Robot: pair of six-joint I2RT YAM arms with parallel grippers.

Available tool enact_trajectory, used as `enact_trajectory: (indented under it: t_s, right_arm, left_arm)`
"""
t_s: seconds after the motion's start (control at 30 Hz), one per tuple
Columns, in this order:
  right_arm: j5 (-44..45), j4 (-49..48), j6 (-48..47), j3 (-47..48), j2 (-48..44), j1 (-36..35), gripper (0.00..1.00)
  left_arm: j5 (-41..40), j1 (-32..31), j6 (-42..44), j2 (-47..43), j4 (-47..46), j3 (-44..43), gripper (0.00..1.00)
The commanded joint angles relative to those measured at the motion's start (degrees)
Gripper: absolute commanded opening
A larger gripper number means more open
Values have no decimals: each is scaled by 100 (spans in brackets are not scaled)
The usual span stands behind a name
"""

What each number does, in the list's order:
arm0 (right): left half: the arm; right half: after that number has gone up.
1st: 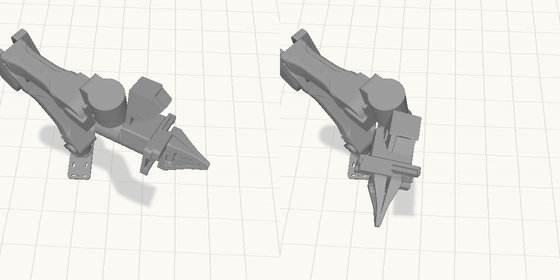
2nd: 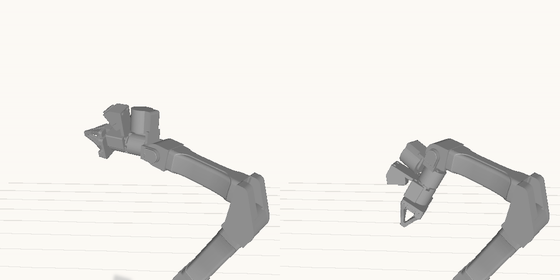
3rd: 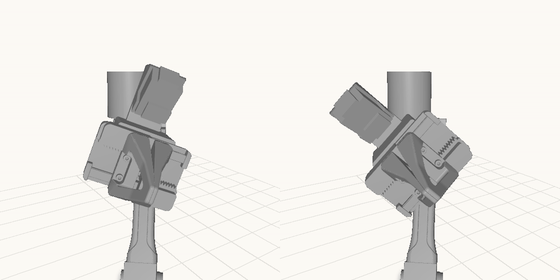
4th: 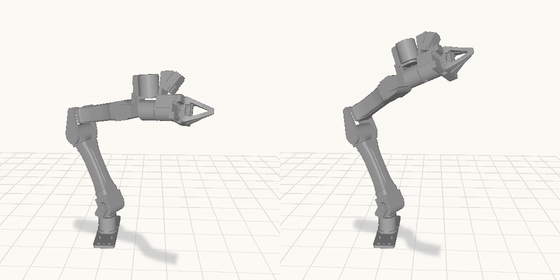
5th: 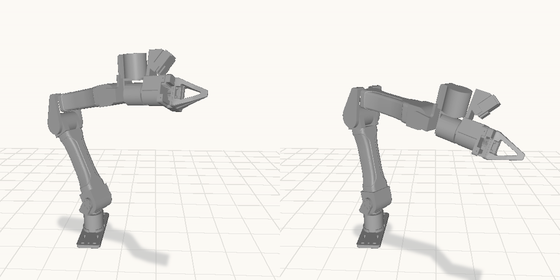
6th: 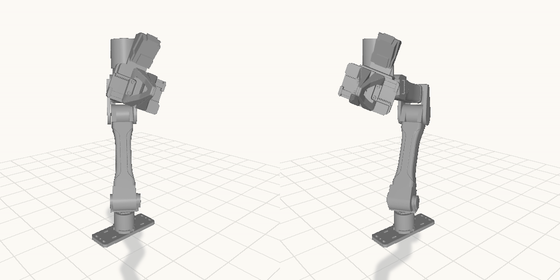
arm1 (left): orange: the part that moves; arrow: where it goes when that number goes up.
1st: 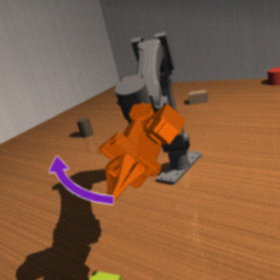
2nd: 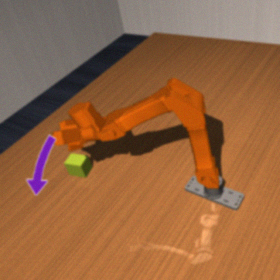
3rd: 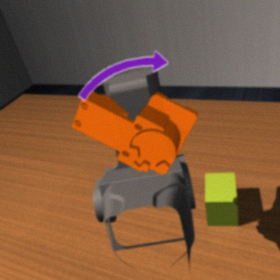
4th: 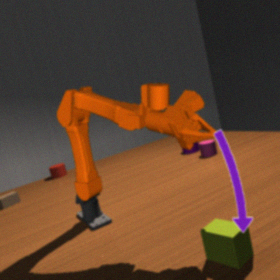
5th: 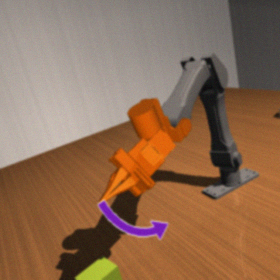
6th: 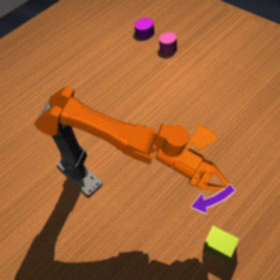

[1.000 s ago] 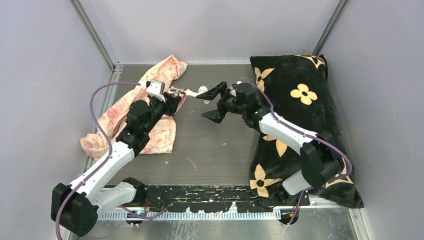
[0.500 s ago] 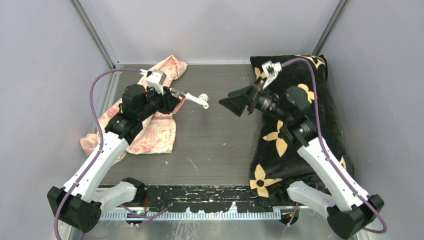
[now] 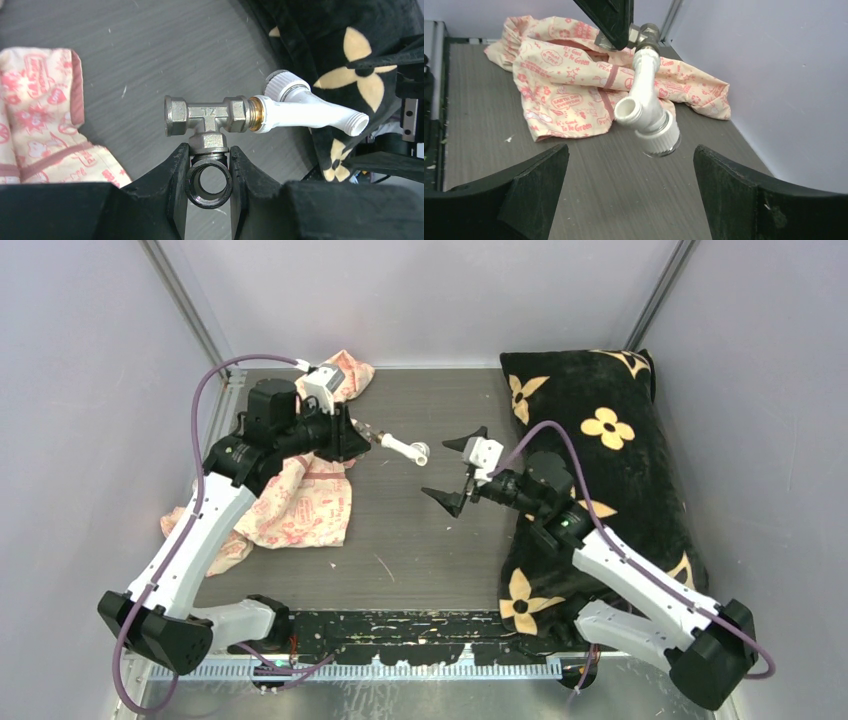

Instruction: Install the water faucets

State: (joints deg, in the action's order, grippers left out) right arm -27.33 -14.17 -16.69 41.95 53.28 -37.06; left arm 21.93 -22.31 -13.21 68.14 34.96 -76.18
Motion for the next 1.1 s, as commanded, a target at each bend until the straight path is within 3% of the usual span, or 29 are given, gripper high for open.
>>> enact_trajectory:
  t_s: [0.0, 0.2, 0.37, 0.5, 0.57, 0.67, 0.93, 1.07]
  right_arm:
    - [624, -1155, -898, 228, 388, -263, 100]
    - [691, -1788, -894, 328, 974, -447, 99]
    - [660, -1681, -564, 558, 1233, -488, 82]
    - [573, -1722, -55, 661, 1364, -495, 62]
    - [568, -1705, 203, 687, 1431, -495, 46]
    - [592, -1672, 523, 706, 1494, -491, 3]
    - [882, -1617, 2233, 782, 1482, -493, 1]
    - [1605, -572, 3638, 1292, 1423, -454, 1]
  left_arm:
    - [354, 27, -161, 2, 93, -319, 0]
    - [387, 24, -138, -69, 46, -316, 0]
    - [403, 24, -120, -81, 21, -298, 0]
    - [479, 25, -153, -81, -101, -219, 0]
    - [500, 27, -172, -81, -166, -197, 0]
    - [514, 24, -190, -83, -250, -147, 0]
    - [609, 24, -112, -538, -1312, 596, 0]
    - [599, 29, 51, -956, -2332, 1345, 0]
